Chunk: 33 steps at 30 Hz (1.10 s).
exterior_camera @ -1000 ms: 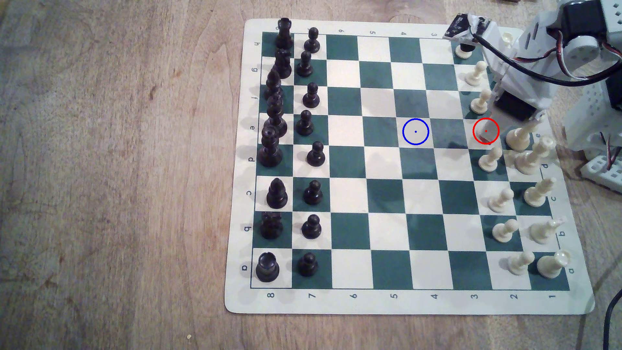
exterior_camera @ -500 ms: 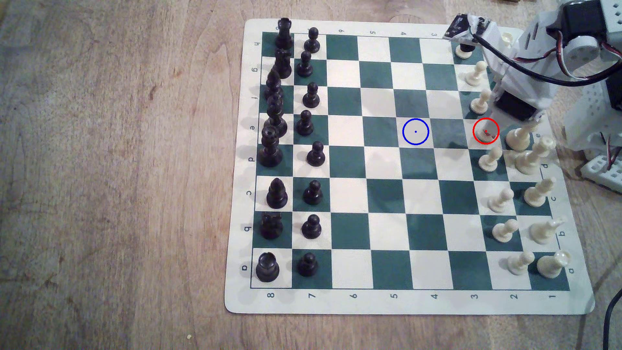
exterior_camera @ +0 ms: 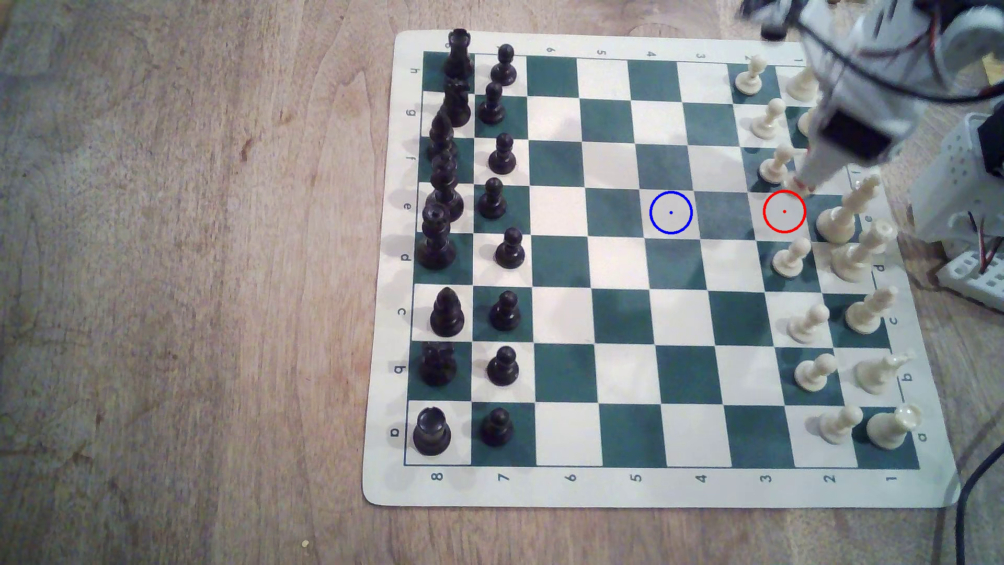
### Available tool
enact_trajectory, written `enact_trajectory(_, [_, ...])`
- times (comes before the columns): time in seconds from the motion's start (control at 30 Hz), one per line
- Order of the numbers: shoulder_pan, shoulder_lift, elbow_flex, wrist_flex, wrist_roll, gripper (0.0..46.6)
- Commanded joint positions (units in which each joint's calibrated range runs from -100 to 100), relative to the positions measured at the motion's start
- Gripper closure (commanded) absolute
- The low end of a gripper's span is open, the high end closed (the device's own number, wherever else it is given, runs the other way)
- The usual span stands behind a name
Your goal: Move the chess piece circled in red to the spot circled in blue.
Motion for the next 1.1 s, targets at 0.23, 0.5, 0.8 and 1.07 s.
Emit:
enact_trajectory(0.23, [-1.46,10.18,-25.63,5.75,0.29,46.4])
enact_trajectory(0.5, [-3.81,20.19,-27.27,-1.29,0.54,46.4])
enact_trajectory(0.8, [-3.97,32.08,-33.89,-3.1,2.15,46.4])
enact_trajectory(1.07, [-3.89,41.33,-38.78,-6.13,1.76,46.4])
